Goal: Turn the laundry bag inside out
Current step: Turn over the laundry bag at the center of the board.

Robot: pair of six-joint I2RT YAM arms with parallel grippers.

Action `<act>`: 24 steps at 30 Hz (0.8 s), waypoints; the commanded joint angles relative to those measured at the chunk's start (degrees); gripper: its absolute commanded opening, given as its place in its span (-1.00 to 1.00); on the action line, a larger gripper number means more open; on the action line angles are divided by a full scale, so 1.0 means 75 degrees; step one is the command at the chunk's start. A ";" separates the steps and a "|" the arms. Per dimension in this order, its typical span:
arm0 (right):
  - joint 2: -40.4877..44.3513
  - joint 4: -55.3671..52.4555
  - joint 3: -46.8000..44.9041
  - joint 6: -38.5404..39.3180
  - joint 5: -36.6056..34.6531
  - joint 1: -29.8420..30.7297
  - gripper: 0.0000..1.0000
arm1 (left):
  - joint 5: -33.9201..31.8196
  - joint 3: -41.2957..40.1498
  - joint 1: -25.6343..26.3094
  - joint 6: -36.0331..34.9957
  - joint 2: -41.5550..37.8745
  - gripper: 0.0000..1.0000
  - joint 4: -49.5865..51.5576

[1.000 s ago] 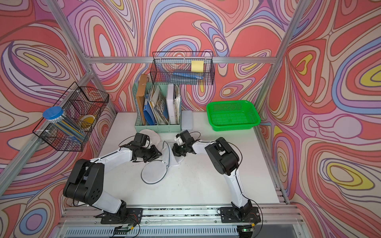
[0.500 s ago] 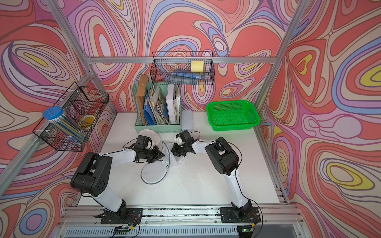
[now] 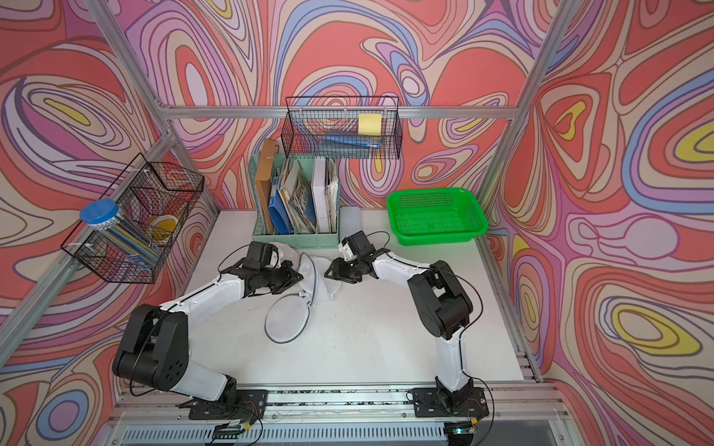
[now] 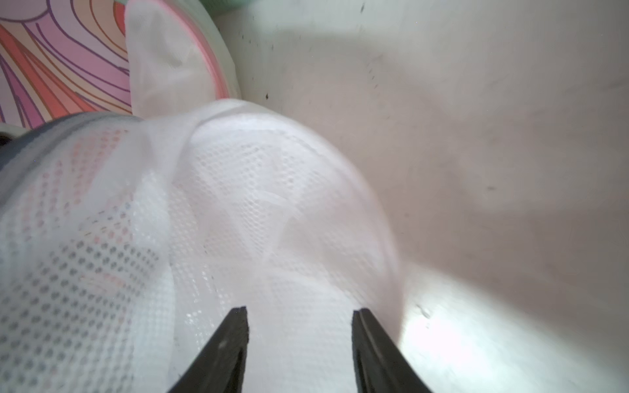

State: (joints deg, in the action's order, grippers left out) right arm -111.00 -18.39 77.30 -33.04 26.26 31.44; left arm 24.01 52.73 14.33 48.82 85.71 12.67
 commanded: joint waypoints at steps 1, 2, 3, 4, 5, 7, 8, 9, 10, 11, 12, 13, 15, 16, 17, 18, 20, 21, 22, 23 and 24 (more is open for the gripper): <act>0.0822 -0.1017 -0.0199 0.0430 -0.0895 0.0136 0.04 | -0.0866 0.0429 0.0032 0.0000 -0.0173 -1.00 0.1039; 0.1019 -0.1098 -0.0219 0.0409 -0.1016 0.0243 0.06 | -0.0984 0.0518 0.0031 0.0069 -0.0140 -1.00 0.1183; 0.1154 -0.1217 -0.0185 0.0440 -0.1166 0.0390 0.06 | -0.1037 0.0581 0.0046 0.0110 -0.0112 -1.00 0.1249; 0.1217 -0.1368 -0.0068 0.0522 -0.1336 0.0576 0.07 | -0.1230 0.0648 0.0084 0.0207 -0.0088 -1.00 0.1369; 0.1218 -0.1477 0.0064 0.0568 -0.1450 0.0773 0.08 | -0.1357 0.0674 0.0116 0.0285 -0.0079 -1.00 0.1427; 0.1218 -0.1815 0.0441 0.0605 -0.1608 0.1197 0.08 | -0.1545 0.0774 0.0189 0.0439 0.0008 -1.00 0.1544; 0.1190 -0.1950 0.0610 0.0588 -0.1747 0.1389 0.09 | -0.1600 0.0828 0.0222 0.0501 0.0058 -1.00 0.1587; 0.1171 -0.1993 0.0703 0.0547 -0.1843 0.1520 0.09 | -0.1674 0.0864 0.0258 0.0568 0.0099 -1.00 0.1632; 0.1134 -0.1965 0.0738 0.0479 -0.1855 0.1643 0.09 | -0.1727 0.0868 0.0286 0.0654 0.0133 -1.00 0.1646; 0.1077 -0.1935 0.0782 0.0407 -0.1838 0.1731 0.09 | -0.1719 0.0868 0.0299 0.0713 0.0145 -1.00 0.1618; 0.0969 -0.1973 0.0876 0.0345 -0.1879 0.1846 0.09 | -0.1795 0.0890 0.0344 0.0780 0.0160 -1.00 0.1651; 0.0882 -0.2022 0.0993 0.0317 -0.1937 0.1965 0.09 | -0.1876 0.0913 0.0377 0.0820 0.0157 -1.00 0.1700; 0.0662 -0.2088 0.1211 0.0262 -0.1982 0.2143 0.09 | -0.2056 0.0949 0.0431 0.0895 0.0121 -1.00 0.1840; 0.0497 -0.2192 0.1371 0.0210 -0.1994 0.2189 0.08 | -0.2100 0.0950 0.0449 0.0894 0.0088 -1.00 0.1843; 0.0319 -0.2313 0.1551 0.0174 -0.2047 0.2218 0.06 | -0.2130 0.0950 0.0460 0.0915 0.0060 -1.00 0.1861; 0.0177 -0.2438 0.1707 0.0138 -0.2090 0.2239 0.01 | -0.2147 0.0950 0.0477 0.0937 0.0050 -1.00 0.1879; -0.0010 -0.2654 0.1943 0.0067 -0.2258 0.2237 -0.13 | -0.2184 0.0972 0.0479 0.0972 0.0022 -1.00 0.1956; -0.0046 -0.2736 0.1985 0.0061 -0.2338 0.2241 -0.25 | -0.2210 0.0973 0.0480 0.0991 0.0001 -1.00 0.1990; -0.0066 -0.2797 0.1987 0.0065 -0.2381 0.2237 -0.42 | -0.2237 0.0984 0.0480 0.0988 -0.0042 -1.00 0.2025; -0.0083 -0.2864 0.1955 0.0061 -0.2442 0.2234 -0.60 | -0.2295 0.1016 0.0476 0.1001 -0.0069 -1.00 0.2107; -0.0072 -0.2891 0.1896 0.0041 -0.2472 0.2241 -0.79 | -0.2333 0.1040 0.0480 0.1003 -0.0103 -1.00 0.2169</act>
State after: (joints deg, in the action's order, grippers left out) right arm -111.35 -36.91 90.89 -32.10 10.37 48.18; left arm 8.62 58.57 17.72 55.59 86.37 25.67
